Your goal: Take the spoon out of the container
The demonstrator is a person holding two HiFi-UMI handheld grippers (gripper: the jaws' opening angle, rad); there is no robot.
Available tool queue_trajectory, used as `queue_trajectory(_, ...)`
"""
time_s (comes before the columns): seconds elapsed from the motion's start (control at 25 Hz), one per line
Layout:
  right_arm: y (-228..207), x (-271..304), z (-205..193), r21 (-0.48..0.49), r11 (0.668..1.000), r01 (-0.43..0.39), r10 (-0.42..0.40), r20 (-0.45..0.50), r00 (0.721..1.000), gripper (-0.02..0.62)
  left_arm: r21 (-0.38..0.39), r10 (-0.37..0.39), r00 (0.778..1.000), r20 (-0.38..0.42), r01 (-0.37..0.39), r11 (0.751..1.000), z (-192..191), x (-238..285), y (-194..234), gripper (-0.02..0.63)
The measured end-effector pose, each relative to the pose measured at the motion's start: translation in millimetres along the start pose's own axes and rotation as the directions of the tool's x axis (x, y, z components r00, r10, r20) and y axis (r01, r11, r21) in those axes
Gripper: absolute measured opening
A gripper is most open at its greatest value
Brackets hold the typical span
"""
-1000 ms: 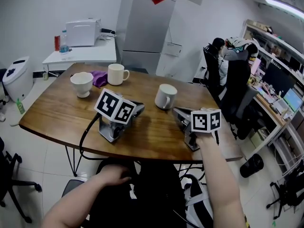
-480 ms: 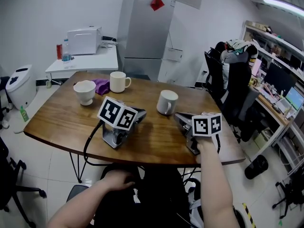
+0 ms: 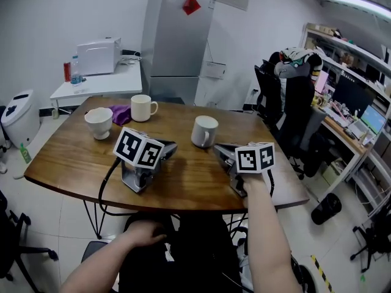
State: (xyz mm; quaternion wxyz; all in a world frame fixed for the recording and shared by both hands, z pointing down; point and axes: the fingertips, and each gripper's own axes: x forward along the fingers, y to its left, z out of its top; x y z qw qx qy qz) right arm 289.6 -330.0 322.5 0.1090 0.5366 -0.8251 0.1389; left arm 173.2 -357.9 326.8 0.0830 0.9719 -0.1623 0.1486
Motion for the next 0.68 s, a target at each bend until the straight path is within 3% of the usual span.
queue_trajectory(0.68,-5.1,-3.3,-2.5,0.006,1.000,0.001,-0.001,-0.004,1.000,0.002,-0.001,-0.001,1.000,0.003,0.001,1.000,1.7,5.5,-3.3,0.011)
